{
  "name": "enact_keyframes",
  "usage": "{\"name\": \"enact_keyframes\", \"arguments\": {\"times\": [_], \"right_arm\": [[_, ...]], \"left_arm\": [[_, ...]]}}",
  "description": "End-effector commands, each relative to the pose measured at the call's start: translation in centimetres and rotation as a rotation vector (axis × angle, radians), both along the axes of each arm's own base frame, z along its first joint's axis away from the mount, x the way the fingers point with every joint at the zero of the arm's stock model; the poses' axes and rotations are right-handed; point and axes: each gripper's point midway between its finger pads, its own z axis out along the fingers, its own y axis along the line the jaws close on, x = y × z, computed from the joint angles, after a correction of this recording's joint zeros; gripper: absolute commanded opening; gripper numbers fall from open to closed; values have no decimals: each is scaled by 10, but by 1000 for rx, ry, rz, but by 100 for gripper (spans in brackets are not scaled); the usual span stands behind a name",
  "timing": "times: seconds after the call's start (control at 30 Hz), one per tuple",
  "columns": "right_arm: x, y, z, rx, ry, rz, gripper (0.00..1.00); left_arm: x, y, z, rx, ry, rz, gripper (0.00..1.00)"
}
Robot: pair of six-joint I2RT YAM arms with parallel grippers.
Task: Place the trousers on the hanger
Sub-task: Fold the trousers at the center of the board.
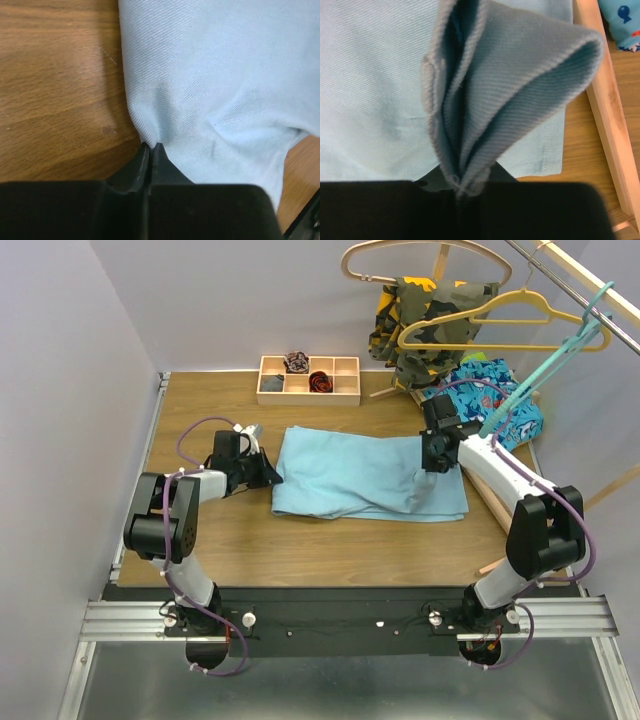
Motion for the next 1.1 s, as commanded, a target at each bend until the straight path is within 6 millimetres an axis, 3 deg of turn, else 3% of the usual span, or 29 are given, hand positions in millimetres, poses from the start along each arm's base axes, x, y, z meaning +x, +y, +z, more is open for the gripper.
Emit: {"name": "enact_keyframes", "arguments": {"times": [0.0,0.03,0.1,0.17,0.3,0.4,0.6,0.77,0.83,1.07], "right_arm": [[-10,-32,-4,-144,28,-98,35],[-12,-42,-2,-192,25,-126,67],[-19,-54,1,-247,28,-177,80],[-23,-70,7,-333,24,-222,84],[-27,-79,18,-374,-3,-232,84],[-25,-60,19,-256,-26,-160,82],[-36,13,16,157,-56,21,77],[-60,48,-24,361,34,66,59],[-62,47,-36,359,52,42,56],[-49,8,-75,133,87,-95,52]], "left_arm": [[-2,-6,-2,-20,3,-25,0],[1,-5,0,-10,-5,-22,0],[3,1,-1,28,-8,-10,0],[5,4,3,55,-21,-14,0],[8,6,10,81,-42,-25,0],[9,7,11,98,-49,-40,0],[16,7,14,111,-58,-57,0],[19,7,16,122,-73,-70,0],[20,7,17,126,-80,-80,0],[26,14,22,196,-121,-118,0]]}}
